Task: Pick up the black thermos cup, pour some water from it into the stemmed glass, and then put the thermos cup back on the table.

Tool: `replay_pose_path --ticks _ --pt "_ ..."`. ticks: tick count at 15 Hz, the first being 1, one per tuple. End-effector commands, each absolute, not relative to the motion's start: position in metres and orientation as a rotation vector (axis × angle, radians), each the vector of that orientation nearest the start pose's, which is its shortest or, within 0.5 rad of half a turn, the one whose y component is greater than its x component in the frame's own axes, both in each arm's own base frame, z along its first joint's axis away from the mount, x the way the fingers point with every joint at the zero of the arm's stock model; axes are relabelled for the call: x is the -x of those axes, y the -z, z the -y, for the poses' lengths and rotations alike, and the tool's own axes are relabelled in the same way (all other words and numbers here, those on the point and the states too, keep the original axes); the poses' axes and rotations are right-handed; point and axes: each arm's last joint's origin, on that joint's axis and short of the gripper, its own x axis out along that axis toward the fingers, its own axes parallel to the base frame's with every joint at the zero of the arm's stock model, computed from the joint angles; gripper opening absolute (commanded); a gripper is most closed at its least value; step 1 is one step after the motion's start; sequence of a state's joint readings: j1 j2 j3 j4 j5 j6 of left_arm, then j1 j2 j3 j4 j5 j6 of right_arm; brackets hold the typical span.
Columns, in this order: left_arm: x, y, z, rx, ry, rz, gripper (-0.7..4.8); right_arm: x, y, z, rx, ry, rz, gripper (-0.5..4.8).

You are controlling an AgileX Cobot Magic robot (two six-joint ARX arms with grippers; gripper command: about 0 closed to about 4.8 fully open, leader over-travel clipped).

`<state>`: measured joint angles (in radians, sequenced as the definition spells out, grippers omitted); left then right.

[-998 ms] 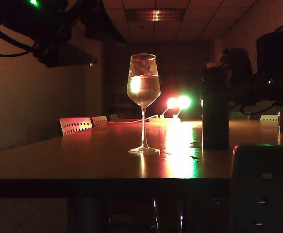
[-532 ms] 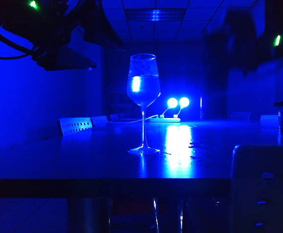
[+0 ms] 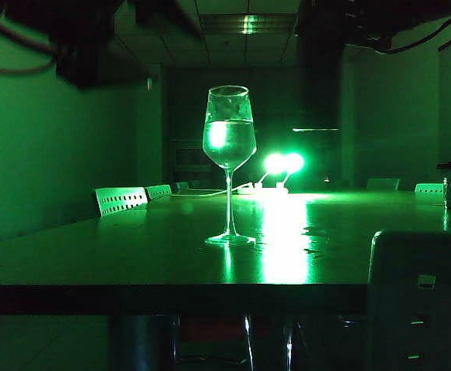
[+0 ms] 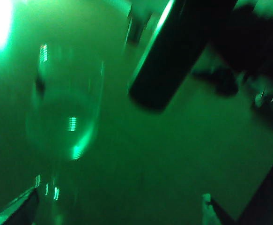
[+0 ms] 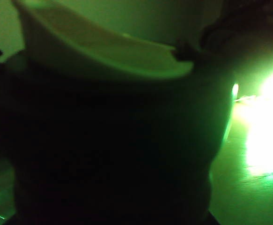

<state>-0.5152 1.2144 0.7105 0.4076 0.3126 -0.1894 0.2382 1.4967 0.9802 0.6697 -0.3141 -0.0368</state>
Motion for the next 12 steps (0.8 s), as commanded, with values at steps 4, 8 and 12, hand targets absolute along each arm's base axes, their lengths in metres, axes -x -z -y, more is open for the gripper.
replay_pose_path --ticks 4,8,12 --pt "-0.229 -0.293 0.14 0.15 0.818 -0.126 4.79 -0.354 -0.338 -0.095 0.142 -0.493 0.188 1.48" --pt "-0.23 -0.284 0.138 0.049 0.745 -0.185 4.79 -0.379 -0.321 -0.113 0.307 -0.522 0.182 1.48" --pt "-0.231 -0.281 0.138 0.028 0.729 -0.201 4.79 -0.376 -0.313 -0.131 0.508 -0.556 0.208 1.48"
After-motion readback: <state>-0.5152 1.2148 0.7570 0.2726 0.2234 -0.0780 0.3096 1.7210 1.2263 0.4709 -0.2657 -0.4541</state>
